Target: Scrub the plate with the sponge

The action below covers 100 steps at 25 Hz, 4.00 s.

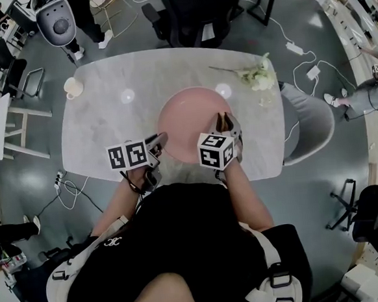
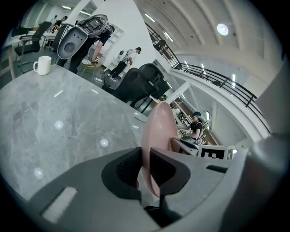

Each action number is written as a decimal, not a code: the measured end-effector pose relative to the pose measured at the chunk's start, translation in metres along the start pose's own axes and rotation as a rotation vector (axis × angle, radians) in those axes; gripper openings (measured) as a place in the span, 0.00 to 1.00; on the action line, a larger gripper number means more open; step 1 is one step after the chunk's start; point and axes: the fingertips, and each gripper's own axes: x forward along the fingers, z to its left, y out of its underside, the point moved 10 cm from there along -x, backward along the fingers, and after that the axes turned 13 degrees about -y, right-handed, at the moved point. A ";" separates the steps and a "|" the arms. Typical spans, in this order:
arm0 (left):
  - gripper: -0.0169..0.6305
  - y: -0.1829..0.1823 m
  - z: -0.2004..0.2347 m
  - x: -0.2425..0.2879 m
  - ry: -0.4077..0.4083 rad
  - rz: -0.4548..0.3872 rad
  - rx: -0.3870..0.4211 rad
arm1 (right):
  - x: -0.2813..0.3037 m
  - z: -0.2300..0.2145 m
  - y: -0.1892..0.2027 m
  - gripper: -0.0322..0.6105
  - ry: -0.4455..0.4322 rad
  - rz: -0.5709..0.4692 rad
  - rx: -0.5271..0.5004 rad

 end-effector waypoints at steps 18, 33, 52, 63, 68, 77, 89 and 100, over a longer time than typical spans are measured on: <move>0.10 0.013 -0.003 -0.002 0.069 0.043 -0.029 | 0.014 0.011 -0.047 0.15 -0.108 -0.144 0.008; 0.10 0.019 0.002 -0.014 0.038 0.029 -0.019 | 0.007 0.092 -0.063 0.15 -0.595 -0.221 -0.217; 0.11 0.024 0.010 -0.017 0.003 0.029 -0.016 | 0.017 0.100 -0.047 0.15 -0.670 -0.091 -0.227; 0.12 0.017 0.012 -0.022 -0.009 -0.005 -0.001 | 0.035 0.035 -0.033 0.15 -0.298 -0.036 0.059; 0.12 0.015 0.011 -0.024 -0.017 -0.011 0.011 | 0.027 0.040 -0.036 0.15 -0.346 -0.093 0.065; 0.12 0.014 0.020 -0.022 -0.023 -0.004 -0.034 | 0.015 0.109 -0.044 0.15 -0.737 -0.112 -0.180; 0.12 0.014 0.030 -0.021 -0.046 -0.017 -0.086 | 0.020 0.132 -0.041 0.15 -0.854 -0.057 -0.048; 0.12 0.013 0.030 -0.021 -0.067 -0.096 -0.190 | 0.028 0.120 -0.041 0.15 -0.871 0.066 0.380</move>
